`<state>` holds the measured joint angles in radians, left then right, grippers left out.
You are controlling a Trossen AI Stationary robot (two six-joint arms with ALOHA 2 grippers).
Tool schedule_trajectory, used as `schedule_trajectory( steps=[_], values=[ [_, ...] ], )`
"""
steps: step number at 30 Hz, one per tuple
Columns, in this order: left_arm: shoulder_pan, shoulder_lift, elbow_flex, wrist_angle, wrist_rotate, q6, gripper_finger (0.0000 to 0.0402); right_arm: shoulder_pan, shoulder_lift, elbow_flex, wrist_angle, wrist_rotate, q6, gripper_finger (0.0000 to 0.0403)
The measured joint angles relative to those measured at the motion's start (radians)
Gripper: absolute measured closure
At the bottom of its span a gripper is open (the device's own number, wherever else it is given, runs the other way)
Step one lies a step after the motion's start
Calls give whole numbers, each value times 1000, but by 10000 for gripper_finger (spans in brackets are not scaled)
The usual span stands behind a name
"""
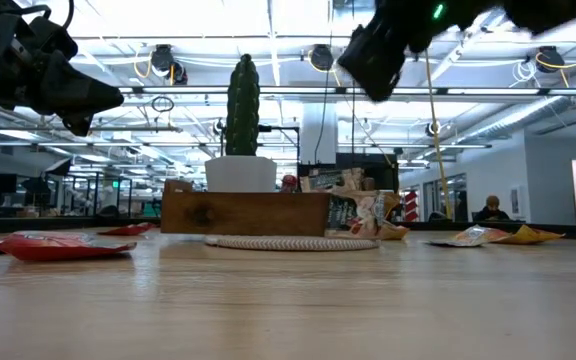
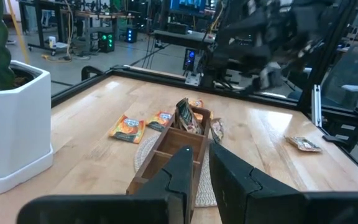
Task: Pick & Place Tea
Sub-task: Put the brown tea bag into the right section of the wooden organizer
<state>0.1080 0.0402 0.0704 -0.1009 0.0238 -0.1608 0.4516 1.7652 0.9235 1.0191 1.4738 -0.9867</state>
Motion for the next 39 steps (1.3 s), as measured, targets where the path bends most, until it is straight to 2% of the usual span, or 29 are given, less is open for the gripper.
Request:
schedule_trajectory(
  steps=[3, 5, 6, 7, 10, 11, 12, 14, 17, 20, 23, 26, 29, 39],
  values=[
    [0, 0, 0, 0, 0, 0, 344, 44, -67, 43, -140, 7, 118, 279],
    [0, 0, 0, 0, 0, 0, 344, 73, -105, 52, -192, -112, 294, 291],
    [0, 0, 0, 0, 0, 0, 344, 82, -125, 51, -243, -221, 413, 298],
    [0, 0, 0, 0, 0, 0, 344, 88, -148, 47, -317, -374, 546, 306],
    [0, 0, 0, 0, 0, 0, 344, 23, -190, 41, -523, -908, 945, 329],
    [0, 0, 0, 0, 0, 0, 344, -10, -191, 41, -568, -1034, 1026, 336],
    [0, 0, 0, 0, 0, 0, 344, -37, -190, 41, -617, -1110, 1087, 341],
    [0, 0, 0, 0, 0, 0, 344, -82, -189, 41, -736, -1136, 1205, 347],
    [0, 0, 0, 0, 0, 0, 344, -147, -189, 82, -1021, -1172, 1305, 339],
    [0, 0, 0, 0, 0, 0, 344, -215, -162, 140, -1275, -1245, 1388, 304],
    [0, 0, 0, -1, 0, 0, 344, -256, -122, 183, -1404, -1317, 1384, 255],
    [0, 0, 0, 0, 0, 0, 344, -272, -86, 211, -1416, -1322, 1312, 210],
    [0, 0, 0, 0, 0, 0, 344, -283, -65, 214, -1413, -1321, 1261, 187],
    [0, 0, 0, 0, 0, 0, 344, -331, -66, 216, -1393, -1288, 1179, 198]
  ],
)
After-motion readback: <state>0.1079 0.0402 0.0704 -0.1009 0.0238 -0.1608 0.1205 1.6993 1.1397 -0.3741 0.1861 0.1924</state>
